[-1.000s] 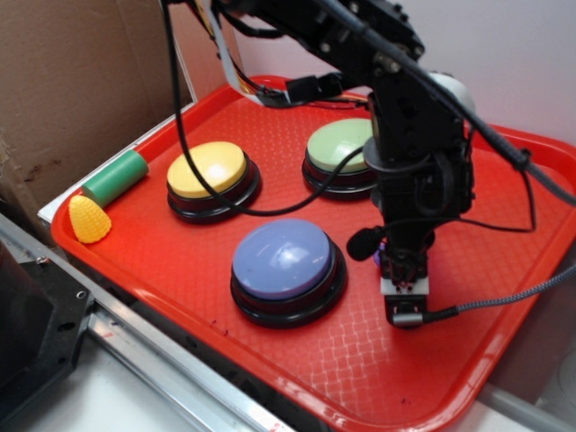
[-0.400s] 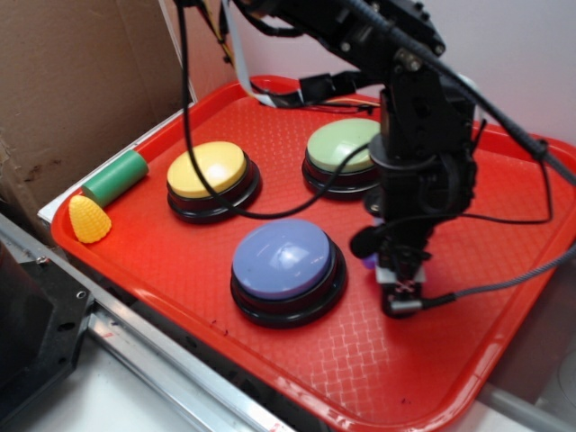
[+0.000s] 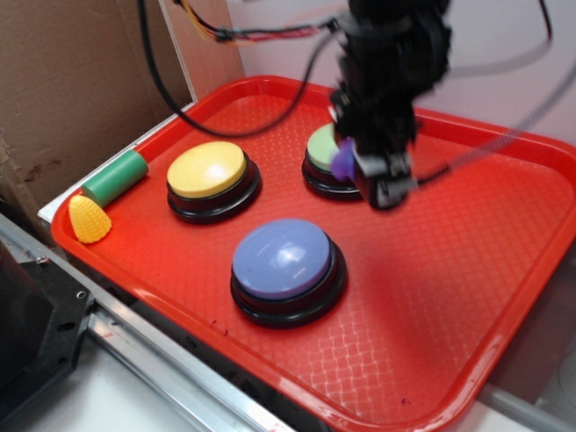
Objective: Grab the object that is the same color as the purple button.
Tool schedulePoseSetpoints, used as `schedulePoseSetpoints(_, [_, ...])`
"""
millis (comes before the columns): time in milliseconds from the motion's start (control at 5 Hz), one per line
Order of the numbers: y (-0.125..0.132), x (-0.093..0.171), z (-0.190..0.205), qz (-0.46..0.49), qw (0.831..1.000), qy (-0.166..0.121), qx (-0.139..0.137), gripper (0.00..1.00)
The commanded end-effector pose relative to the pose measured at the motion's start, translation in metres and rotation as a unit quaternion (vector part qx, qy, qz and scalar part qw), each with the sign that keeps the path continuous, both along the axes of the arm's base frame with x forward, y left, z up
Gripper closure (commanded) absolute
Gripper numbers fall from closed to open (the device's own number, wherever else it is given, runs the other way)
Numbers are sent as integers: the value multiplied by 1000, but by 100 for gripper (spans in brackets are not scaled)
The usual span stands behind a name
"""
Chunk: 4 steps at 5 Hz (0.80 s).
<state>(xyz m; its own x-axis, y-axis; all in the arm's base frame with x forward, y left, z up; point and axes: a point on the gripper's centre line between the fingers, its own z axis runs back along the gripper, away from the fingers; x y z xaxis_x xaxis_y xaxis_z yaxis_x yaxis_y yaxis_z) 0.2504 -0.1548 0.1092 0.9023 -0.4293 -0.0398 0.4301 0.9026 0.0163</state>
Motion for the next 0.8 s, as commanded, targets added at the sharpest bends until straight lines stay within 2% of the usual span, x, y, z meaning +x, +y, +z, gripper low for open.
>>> schedulePoseSetpoints(0, [61,-29,81,148,986,-60,-41,100])
schedulePoseSetpoints(200, [81,-41,91,194,977,-74,-48,100])
schedulePoseSetpoints(400, [104,-49,89,236,966,-75,-67,100])
schedulePoseSetpoints(600, [102,-42,81,260,963,-58,-39,100])
